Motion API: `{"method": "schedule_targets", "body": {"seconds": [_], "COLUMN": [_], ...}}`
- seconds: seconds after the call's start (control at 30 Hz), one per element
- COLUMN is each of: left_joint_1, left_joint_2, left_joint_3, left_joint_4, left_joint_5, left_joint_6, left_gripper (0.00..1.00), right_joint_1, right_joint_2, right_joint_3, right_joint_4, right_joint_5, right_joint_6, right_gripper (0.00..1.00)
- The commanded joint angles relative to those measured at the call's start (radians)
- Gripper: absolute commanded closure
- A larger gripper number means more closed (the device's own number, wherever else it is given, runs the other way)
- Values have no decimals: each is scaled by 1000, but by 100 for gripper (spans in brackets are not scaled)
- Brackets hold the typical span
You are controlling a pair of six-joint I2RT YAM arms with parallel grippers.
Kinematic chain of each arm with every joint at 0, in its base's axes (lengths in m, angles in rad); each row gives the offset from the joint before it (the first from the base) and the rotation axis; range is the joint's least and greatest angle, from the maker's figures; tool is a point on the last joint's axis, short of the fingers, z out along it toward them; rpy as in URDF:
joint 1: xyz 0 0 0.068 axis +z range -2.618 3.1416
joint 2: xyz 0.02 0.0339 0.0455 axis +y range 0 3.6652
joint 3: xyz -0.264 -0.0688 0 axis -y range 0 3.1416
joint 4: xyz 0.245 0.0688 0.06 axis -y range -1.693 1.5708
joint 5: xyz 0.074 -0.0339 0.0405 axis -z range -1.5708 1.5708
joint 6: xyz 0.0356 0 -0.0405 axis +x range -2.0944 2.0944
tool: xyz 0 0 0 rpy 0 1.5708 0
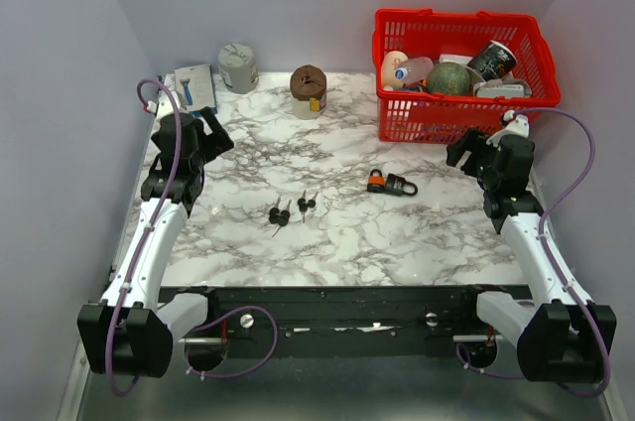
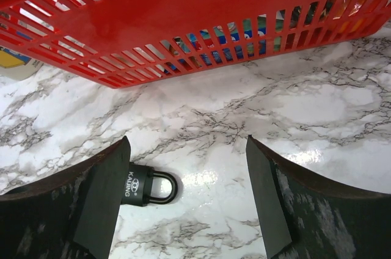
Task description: Unlock with the key
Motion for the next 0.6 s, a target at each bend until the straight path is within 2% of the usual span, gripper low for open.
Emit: {"method": "schedule_targets", "body": {"seconds": [0.0,0.1,0.23,0.33,0.43,0.57], "left_joint_1": [1,3,-1,-16,-72,-259], "left_joint_2": [-21,-18,-20,-29,-12,55], "left_joint_3": [1,10,-8,-40,-42,21], "left_joint_4": [-7,-10,53,112,114,44], "left_joint_5": [26,42,221,277,241,197], "left_joint_6": [43,59,80,66,85,113], "left_gripper": [1,1,7,11,12,16], "right_joint_1": [-4,-4,-4,-4,-4,-4], "right_joint_2": [-26,-38,-34,-23,-24,-37], "right_joint_3": [-7,-1,26,43,57,59], "right_joint_4": [7,-4,-12,-18,-29,-36], "right_joint_5": [18,67,53,32,-26,-17], "right_joint_6": [-6,-20,-35,-46,-66,-76], "right_gripper": [16,16,16,16,19,19]}}
